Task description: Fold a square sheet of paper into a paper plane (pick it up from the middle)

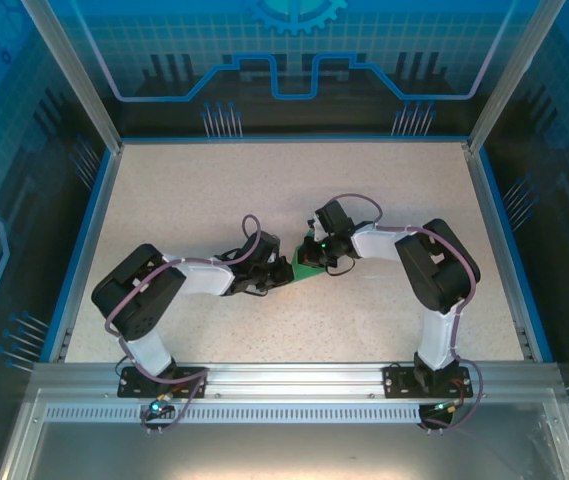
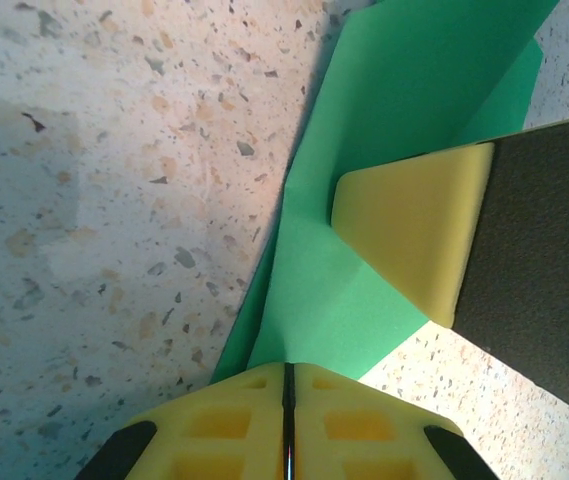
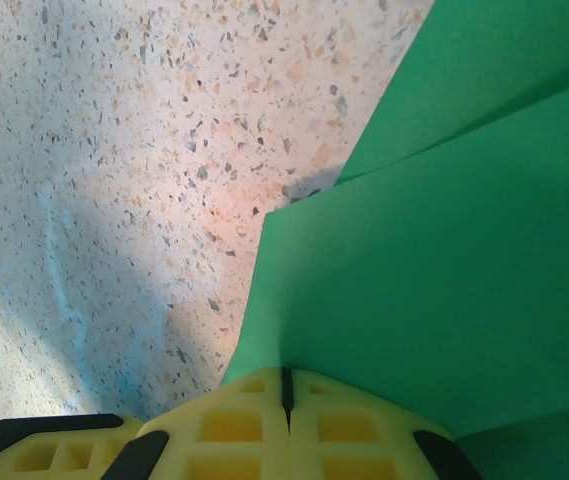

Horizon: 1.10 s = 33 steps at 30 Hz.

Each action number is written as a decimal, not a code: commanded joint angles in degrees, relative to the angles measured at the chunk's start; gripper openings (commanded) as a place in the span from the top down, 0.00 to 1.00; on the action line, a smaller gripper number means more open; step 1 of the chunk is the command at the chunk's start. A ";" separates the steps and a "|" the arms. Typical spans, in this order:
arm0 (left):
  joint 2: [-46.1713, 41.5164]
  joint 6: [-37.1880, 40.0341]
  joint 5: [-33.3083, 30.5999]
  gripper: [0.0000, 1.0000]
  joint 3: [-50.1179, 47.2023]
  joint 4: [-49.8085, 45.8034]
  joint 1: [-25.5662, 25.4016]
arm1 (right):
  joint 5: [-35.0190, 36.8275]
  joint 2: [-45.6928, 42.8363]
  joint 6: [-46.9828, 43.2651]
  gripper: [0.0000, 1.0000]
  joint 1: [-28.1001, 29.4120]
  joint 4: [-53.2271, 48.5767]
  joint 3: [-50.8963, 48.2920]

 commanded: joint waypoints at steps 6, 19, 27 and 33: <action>-0.29 0.99 -5.70 0.88 -2.47 -5.93 0.39 | 9.18 6.09 0.46 0.96 -0.53 -7.95 -2.49; -6.34 -0.23 3.42 0.82 -0.92 -0.96 0.40 | 8.83 6.02 0.93 0.96 -0.42 -7.78 -2.27; -1.09 -0.88 3.19 0.84 1.55 0.50 0.39 | 8.31 6.22 1.06 0.97 -0.42 -7.52 -2.34; 1.13 -0.85 0.85 0.88 2.30 1.84 0.39 | 8.13 5.69 1.13 0.97 -0.52 -7.21 -2.47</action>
